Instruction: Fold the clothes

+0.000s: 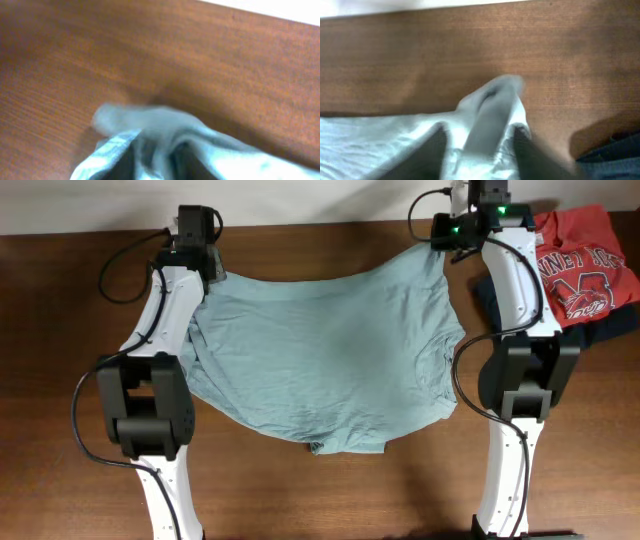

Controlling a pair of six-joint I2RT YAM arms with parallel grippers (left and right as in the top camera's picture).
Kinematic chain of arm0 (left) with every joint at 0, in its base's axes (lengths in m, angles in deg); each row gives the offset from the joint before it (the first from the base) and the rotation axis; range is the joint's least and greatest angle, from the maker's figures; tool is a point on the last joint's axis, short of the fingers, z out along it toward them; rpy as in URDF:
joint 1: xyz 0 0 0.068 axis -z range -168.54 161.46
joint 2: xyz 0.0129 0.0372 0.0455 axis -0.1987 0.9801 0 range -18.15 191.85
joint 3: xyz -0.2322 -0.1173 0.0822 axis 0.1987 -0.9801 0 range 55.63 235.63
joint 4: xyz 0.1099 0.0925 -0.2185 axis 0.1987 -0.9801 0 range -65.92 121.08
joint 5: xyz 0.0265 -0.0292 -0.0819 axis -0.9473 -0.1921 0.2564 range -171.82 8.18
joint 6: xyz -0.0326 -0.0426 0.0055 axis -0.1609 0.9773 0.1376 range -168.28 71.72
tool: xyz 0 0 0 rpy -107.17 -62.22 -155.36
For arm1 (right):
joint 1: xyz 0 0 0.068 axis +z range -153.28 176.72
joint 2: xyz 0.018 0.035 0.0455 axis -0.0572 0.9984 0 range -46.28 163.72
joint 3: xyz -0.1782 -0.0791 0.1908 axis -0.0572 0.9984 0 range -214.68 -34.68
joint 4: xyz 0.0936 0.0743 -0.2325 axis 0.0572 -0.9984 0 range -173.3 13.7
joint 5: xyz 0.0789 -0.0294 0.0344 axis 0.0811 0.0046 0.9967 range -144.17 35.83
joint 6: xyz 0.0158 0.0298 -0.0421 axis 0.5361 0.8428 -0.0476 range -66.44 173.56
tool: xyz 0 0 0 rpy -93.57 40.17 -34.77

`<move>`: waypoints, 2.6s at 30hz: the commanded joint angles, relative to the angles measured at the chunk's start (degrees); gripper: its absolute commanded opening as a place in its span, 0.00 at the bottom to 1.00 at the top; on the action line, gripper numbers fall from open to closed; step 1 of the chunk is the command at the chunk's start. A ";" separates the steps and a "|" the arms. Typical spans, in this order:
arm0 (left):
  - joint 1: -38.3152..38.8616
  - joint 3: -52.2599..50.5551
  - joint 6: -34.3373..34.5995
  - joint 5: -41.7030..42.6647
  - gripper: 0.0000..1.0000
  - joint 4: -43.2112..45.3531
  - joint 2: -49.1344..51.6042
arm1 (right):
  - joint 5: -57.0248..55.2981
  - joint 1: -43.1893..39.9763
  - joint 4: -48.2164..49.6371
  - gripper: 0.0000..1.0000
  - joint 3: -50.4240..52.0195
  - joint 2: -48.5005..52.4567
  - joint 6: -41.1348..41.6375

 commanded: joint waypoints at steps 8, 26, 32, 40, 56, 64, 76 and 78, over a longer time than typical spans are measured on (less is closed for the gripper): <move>-0.87 7.69 -4.46 -1.75 0.99 -5.75 0.24 | -0.70 0.15 -4.13 0.99 -3.23 -1.84 0.28; -0.81 41.66 -4.31 9.55 0.99 -54.86 -2.82 | -0.02 0.37 -45.53 0.99 -21.29 -14.88 3.28; -0.81 41.70 -1.57 11.43 0.99 -61.07 -9.35 | 1.64 1.31 -45.51 0.99 -18.95 -22.05 7.28; -0.68 37.00 -1.49 18.56 0.99 -61.02 -23.61 | -1.75 6.80 -45.51 0.99 -14.56 -28.85 8.44; -0.68 -6.49 7.76 11.93 0.99 -57.99 -46.01 | -0.66 8.96 -34.14 0.99 17.77 -29.27 11.15; -0.85 -30.29 9.03 11.74 0.99 -39.36 -45.94 | 0.81 8.94 -34.75 0.99 19.50 -29.27 5.99; -4.48 -54.45 7.82 6.75 0.99 -10.12 -45.68 | 1.70 10.93 -34.53 0.99 19.52 -29.27 4.50; -4.50 -56.96 5.57 4.22 0.99 -4.94 -45.57 | 1.68 11.23 -34.51 0.99 19.52 -29.27 4.50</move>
